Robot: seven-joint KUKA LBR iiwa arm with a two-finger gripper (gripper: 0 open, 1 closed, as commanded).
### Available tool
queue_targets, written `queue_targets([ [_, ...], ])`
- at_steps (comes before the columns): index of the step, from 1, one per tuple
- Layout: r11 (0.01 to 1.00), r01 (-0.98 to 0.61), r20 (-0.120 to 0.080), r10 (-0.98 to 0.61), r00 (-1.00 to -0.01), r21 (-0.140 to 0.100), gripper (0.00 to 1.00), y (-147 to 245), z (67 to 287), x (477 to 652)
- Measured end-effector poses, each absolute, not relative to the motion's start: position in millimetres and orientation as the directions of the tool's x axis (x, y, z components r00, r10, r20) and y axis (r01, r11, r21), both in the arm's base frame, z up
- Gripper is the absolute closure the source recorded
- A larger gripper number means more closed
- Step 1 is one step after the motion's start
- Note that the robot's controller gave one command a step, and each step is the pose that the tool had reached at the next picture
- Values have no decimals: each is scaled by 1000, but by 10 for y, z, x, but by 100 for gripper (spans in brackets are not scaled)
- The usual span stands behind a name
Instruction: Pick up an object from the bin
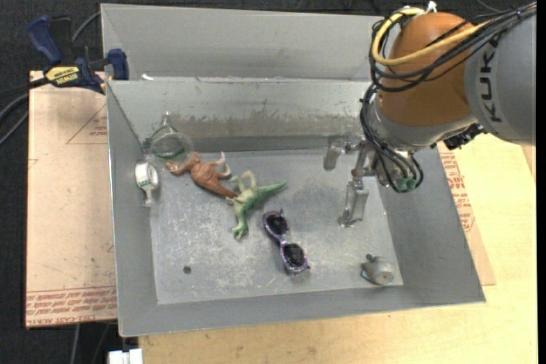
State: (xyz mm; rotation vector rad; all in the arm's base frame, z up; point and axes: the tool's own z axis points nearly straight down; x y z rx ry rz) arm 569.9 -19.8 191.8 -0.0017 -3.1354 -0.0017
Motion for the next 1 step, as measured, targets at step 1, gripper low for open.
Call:
queue_targets([
  [1, 1000, 0, -1, 0, -1000, 1, 0, -198, 1963, 5715],
])
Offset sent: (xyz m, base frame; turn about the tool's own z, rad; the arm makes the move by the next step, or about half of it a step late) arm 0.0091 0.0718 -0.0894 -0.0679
